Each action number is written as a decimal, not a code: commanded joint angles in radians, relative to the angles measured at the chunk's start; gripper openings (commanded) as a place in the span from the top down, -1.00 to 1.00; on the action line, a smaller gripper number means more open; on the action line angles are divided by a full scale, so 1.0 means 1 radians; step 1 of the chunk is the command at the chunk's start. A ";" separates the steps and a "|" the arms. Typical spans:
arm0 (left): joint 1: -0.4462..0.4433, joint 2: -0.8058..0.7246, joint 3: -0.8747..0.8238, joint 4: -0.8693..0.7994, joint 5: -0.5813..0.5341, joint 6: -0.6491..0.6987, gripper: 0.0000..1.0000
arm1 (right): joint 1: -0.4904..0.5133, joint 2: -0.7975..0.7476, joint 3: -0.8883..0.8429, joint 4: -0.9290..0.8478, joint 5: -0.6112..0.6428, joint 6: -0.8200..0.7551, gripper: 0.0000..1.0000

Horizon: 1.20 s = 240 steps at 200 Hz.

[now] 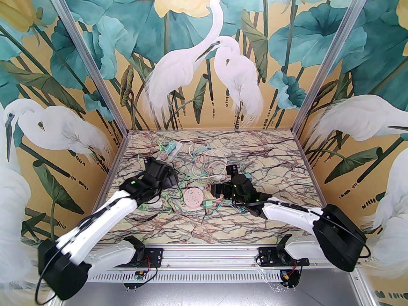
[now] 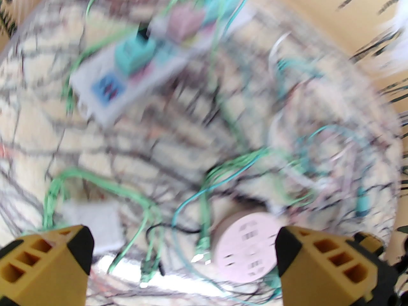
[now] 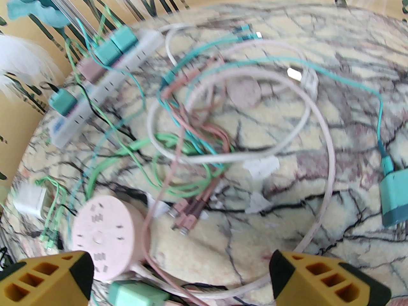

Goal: Pull the plug off the socket

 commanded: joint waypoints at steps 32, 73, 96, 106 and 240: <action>0.055 0.063 0.087 0.030 -0.087 0.107 -0.99 | -0.011 -0.042 0.082 0.064 0.120 -0.146 -0.98; 0.311 0.156 0.121 0.099 0.078 0.156 -0.99 | -0.052 -0.072 -0.013 0.131 0.079 -0.102 -0.98; 0.474 0.233 0.121 0.172 0.239 0.164 -0.91 | -0.053 -0.115 -0.008 0.092 0.092 -0.102 -0.98; 0.531 0.282 0.130 0.191 0.323 0.164 -0.79 | -0.056 -0.128 -0.015 0.095 0.083 -0.096 -0.99; 0.709 0.923 0.439 0.130 0.486 0.291 0.22 | -0.061 -0.071 0.015 0.094 0.041 -0.092 -0.98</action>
